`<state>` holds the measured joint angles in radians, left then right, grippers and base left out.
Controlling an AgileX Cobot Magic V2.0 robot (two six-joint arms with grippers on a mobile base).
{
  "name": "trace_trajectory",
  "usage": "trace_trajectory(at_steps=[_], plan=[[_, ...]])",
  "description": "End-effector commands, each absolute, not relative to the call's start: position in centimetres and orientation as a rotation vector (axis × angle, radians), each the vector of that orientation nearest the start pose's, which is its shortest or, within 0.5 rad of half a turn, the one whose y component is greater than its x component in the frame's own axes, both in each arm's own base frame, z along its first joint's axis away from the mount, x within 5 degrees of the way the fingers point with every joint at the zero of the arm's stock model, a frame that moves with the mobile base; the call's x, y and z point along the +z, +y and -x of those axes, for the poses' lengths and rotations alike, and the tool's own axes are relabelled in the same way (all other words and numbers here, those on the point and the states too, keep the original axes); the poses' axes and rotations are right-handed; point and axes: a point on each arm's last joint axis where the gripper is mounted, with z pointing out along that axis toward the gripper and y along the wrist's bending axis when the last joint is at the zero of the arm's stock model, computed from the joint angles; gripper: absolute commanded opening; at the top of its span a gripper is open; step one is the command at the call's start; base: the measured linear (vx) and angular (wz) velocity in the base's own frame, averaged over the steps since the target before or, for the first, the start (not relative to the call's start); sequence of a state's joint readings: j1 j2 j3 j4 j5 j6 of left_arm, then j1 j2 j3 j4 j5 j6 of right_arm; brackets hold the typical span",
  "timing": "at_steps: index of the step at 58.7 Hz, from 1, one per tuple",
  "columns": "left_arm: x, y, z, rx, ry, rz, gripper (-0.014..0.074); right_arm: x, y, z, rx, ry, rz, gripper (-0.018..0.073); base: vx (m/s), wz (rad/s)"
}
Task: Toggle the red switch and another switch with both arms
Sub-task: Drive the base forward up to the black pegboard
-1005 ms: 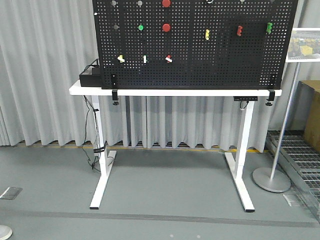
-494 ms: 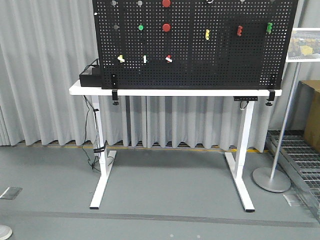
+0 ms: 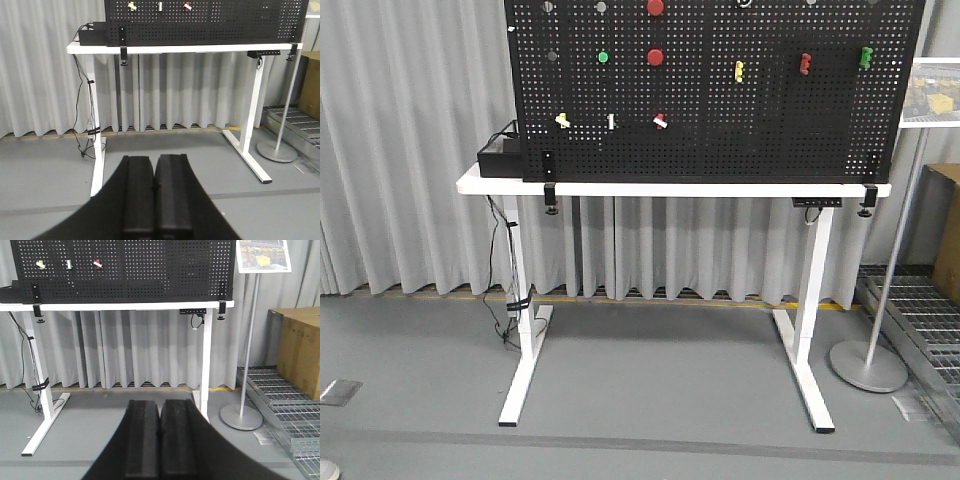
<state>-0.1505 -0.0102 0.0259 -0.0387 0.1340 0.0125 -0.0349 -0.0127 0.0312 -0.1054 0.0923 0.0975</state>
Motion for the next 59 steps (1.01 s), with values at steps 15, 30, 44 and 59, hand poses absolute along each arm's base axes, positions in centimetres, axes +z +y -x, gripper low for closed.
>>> trace_trajectory(at_steps=[15, 30, 44, 59], plan=[[19.41, -0.86, -5.56, -0.149, 1.558, -0.088, 0.0003, 20.12, -0.25, -5.61, -0.046, 1.509, -0.021, -0.0006, 0.28, -0.04], [19.41, -0.86, -5.56, -0.15, 1.558, -0.089, 0.0003, 20.12, -0.25, -5.61, -0.046, 1.509, -0.021, -0.0006, 0.39, -0.01], [19.41, -0.86, -5.56, -0.15, 1.558, -0.089, 0.0003, 20.12, -0.25, -5.61, -0.046, 1.509, -0.021, -0.0006, 0.43, 0.04], [19.41, -0.86, -5.56, -0.15, 1.558, -0.089, 0.0003, 20.12, -0.25, -5.61, -0.046, 1.509, -0.021, -0.0006, 0.44, 0.05]])
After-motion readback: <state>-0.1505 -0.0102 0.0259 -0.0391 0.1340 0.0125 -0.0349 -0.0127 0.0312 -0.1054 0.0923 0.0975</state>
